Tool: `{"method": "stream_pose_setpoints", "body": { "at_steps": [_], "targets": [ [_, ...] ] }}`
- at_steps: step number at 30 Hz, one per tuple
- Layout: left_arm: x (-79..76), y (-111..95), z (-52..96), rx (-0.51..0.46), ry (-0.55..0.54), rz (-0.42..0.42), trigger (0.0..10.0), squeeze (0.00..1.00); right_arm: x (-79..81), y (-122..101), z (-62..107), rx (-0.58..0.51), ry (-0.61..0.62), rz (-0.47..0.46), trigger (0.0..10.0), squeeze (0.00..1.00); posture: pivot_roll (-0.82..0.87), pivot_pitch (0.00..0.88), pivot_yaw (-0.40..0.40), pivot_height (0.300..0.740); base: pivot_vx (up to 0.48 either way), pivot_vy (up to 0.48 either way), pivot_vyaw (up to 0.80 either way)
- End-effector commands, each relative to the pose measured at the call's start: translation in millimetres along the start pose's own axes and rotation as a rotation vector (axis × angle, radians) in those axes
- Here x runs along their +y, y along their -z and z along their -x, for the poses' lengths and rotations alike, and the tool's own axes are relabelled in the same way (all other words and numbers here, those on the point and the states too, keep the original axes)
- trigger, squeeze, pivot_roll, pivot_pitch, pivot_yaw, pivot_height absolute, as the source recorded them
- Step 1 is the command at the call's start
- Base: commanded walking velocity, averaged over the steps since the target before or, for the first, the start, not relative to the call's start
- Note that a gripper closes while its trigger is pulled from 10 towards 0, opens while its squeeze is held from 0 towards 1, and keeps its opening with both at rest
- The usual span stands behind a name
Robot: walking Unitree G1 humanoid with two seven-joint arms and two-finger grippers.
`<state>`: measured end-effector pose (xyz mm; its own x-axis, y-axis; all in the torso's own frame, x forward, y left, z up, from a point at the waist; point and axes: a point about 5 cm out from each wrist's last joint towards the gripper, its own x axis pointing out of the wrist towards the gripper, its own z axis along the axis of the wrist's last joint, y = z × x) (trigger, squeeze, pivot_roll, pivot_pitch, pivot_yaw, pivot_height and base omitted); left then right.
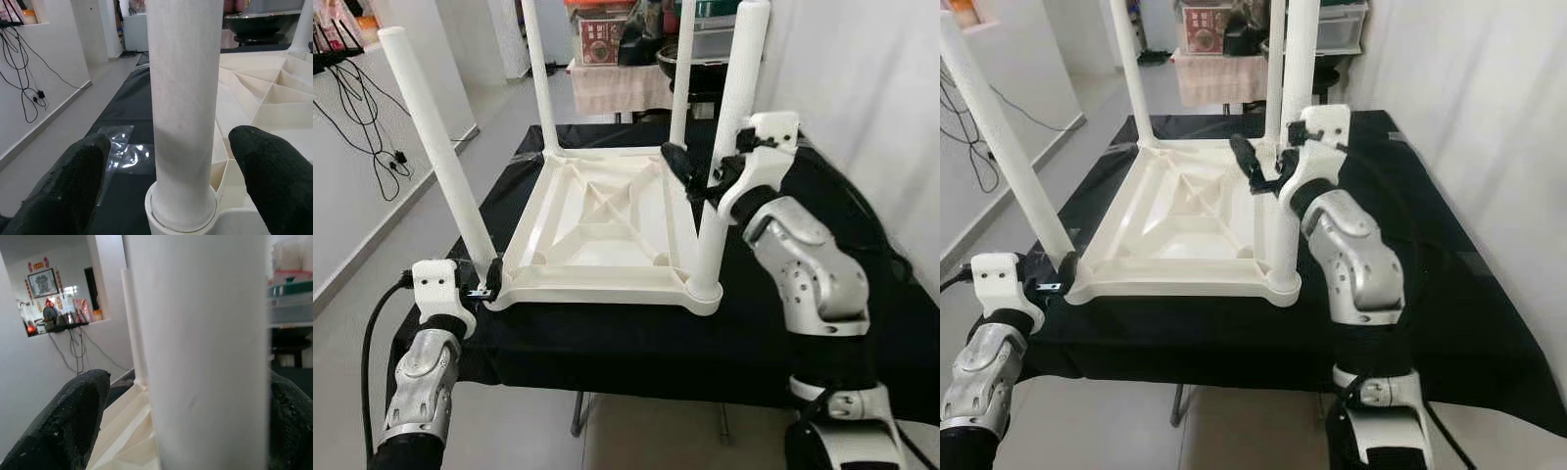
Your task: Building children table
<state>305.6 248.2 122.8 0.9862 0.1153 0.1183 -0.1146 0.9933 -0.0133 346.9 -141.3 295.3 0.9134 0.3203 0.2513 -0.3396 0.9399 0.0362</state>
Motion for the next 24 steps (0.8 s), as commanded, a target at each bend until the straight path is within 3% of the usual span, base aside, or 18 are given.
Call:
{"method": "stream_pose_setpoints", "body": {
  "at_steps": [1,8,20,24],
  "targets": [
    [12.7,4.9,0.3,0.034,-0.025,-0.015,10.0,0.0,-5.1,-5.8,-1.4,-0.017,0.014,0.017,10.0,0.0,-0.11,0.003,0.026,0.74,0.0,0.0,0.0],
    [21.4,8.8,-5.5,0.064,-0.025,-0.004,10.0,0.0,-10.4,-17.7,-1.9,-0.04,0.019,0.038,10.0,0.0,-0.13,0.028,0.026,0.74,0.0,0.0,0.0],
    [1.0,-18.7,-41.7,0.014,0.105,-0.014,10.0,0.0,-25.0,-41.7,6.2,-0.039,0.018,0.091,10.0,0.0,-0.18,0.097,0.019,0.74,0.0,0.0,0.0],
    [-1.8,-18.8,-44.7,0.014,0.118,-0.003,10.0,0.0,-26.3,-46.3,8.2,-0.021,0.012,0.103,10.0,0.0,-0.18,0.1,0.02,0.74,0.0,0.0,0.0]
  ]
}}
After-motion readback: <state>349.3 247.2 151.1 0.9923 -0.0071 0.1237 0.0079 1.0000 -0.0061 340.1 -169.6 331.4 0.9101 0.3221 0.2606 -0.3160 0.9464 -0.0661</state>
